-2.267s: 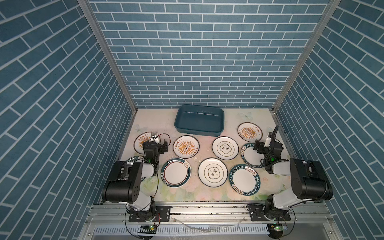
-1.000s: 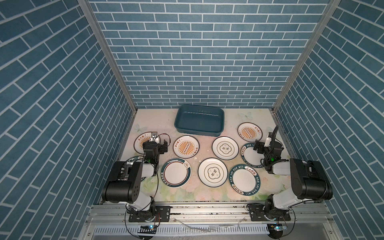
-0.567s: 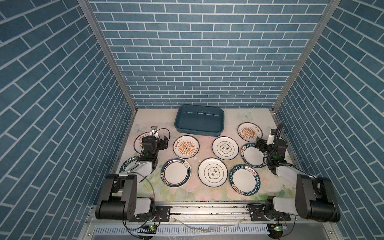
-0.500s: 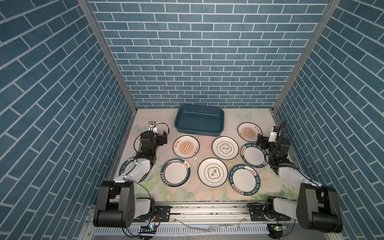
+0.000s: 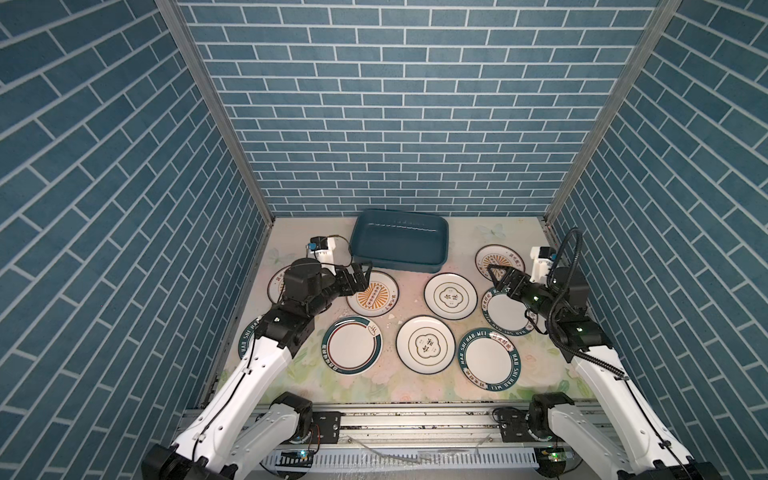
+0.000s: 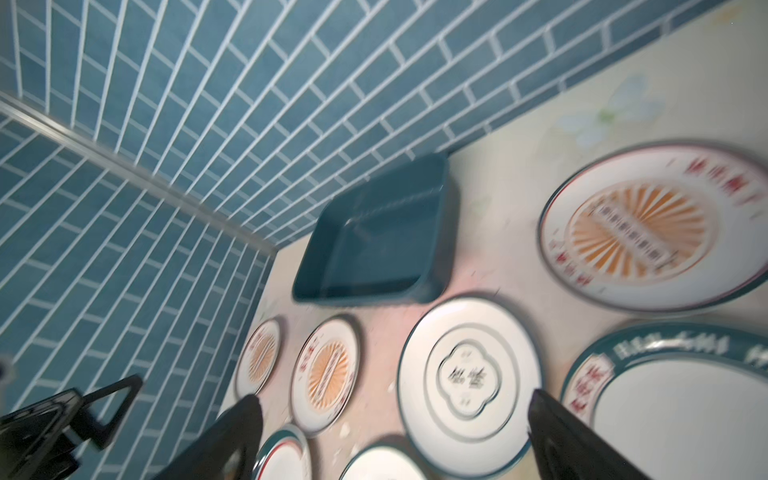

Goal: Place the plates into the plastic bin on the countertop
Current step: 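Reach left gripper to red-rimmed plate while right gripper moves over center plates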

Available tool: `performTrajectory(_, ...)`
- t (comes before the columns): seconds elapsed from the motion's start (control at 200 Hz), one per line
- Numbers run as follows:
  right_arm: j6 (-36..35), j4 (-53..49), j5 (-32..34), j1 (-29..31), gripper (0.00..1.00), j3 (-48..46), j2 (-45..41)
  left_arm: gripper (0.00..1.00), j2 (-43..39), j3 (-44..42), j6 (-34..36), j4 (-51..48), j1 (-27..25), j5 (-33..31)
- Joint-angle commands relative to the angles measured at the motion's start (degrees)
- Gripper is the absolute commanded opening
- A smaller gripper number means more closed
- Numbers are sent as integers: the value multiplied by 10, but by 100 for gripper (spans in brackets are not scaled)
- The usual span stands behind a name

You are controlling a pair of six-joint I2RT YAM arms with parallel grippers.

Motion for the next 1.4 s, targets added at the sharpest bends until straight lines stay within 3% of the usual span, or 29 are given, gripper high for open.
performTrajectory(0.0,142,31,1,61,99,-35,-27,99,-30,-46,-121,32,-80,-26)
performTrajectory(0.18,162,78,80,190,99,-38,-3,100,-45,-89,-164,68,-244,-174)
performTrajectory(0.285,156,155,63,217,99,-45,32,100,-29,-78,-146,82,-305,-222)
performTrajectory(0.38,159,147,52,217,99,-28,51,100,-13,-81,-165,103,-307,-203)
performTrajectory(0.465,166,122,64,217,99,-29,49,100,-21,-60,-218,-14,-304,-251)
performTrajectory(0.545,160,158,62,216,99,-42,41,100,-44,-59,-215,-58,-291,-259)
performTrajectory(0.72,102,55,129,216,99,9,47,100,-101,-36,-203,-240,-279,-353)
performTrajectory(0.81,80,53,136,216,99,20,58,100,-123,-22,-232,-357,-243,-363)
performTrajectory(0.915,57,55,130,217,99,37,78,100,-142,-28,-216,-411,-161,-275)
performTrajectory(1.07,39,77,85,216,99,61,120,99,-168,-73,-170,-401,-31,-121)
performTrajectory(1.395,42,119,43,216,99,60,153,95,-102,-152,-85,-350,176,51)
